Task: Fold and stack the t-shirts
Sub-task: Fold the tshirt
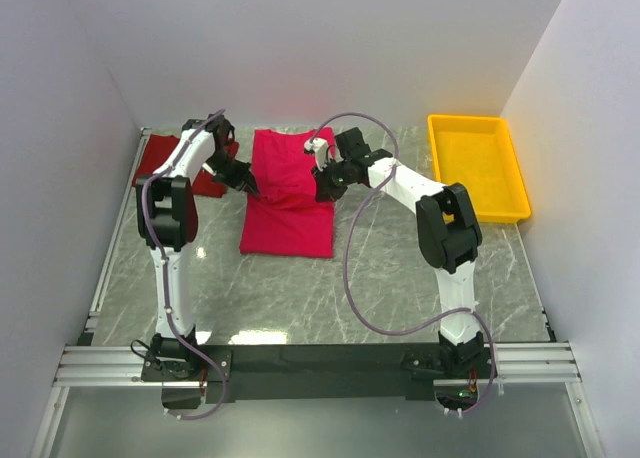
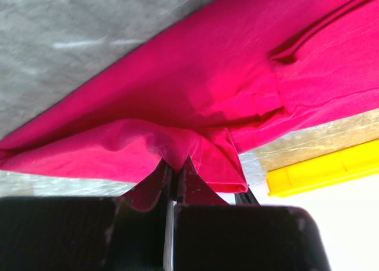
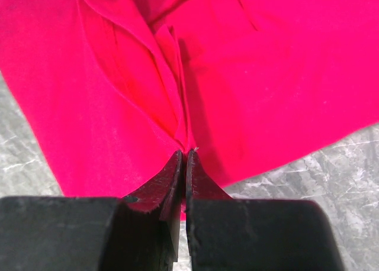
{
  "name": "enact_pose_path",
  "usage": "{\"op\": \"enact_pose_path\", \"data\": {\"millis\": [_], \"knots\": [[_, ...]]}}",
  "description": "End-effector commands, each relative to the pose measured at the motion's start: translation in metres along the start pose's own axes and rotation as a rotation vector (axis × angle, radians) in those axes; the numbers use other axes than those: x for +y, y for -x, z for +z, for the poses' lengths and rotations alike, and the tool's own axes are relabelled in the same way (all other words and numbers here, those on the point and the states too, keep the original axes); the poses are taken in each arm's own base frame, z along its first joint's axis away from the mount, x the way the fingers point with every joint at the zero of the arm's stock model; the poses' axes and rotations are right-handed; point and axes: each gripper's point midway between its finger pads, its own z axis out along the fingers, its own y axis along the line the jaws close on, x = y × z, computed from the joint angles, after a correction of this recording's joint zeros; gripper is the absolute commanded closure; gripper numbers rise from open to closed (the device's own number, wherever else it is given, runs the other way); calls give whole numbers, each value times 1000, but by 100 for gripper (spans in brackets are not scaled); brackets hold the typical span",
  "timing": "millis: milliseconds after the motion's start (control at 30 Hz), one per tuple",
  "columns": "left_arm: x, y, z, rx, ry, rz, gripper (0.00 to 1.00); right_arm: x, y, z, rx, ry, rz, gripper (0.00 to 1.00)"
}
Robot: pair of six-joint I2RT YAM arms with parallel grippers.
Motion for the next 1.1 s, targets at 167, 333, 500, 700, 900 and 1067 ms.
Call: {"op": "enact_pose_path", "data": {"millis": [167,333,500,700,900,1067], "knots": [[-25,7,-9,6,-90,2,100,-25,21,-6,-39,-64,2,100],[-28,11,-5,5,-94,-6,100,-31,23,-4,-43,-75,7,100],[-30,15,-2,2,-96,-14,99,-34,24,-1,-42,-84,13,100],[-35,19,-1,7,-114,-23,96,-38,21,3,-32,-94,21,100],[-45,19,-7,10,-155,-14,80,-46,19,4,-35,-135,43,89],[-59,26,-29,-35,-234,17,72,-50,27,0,-55,-173,52,74]]}}
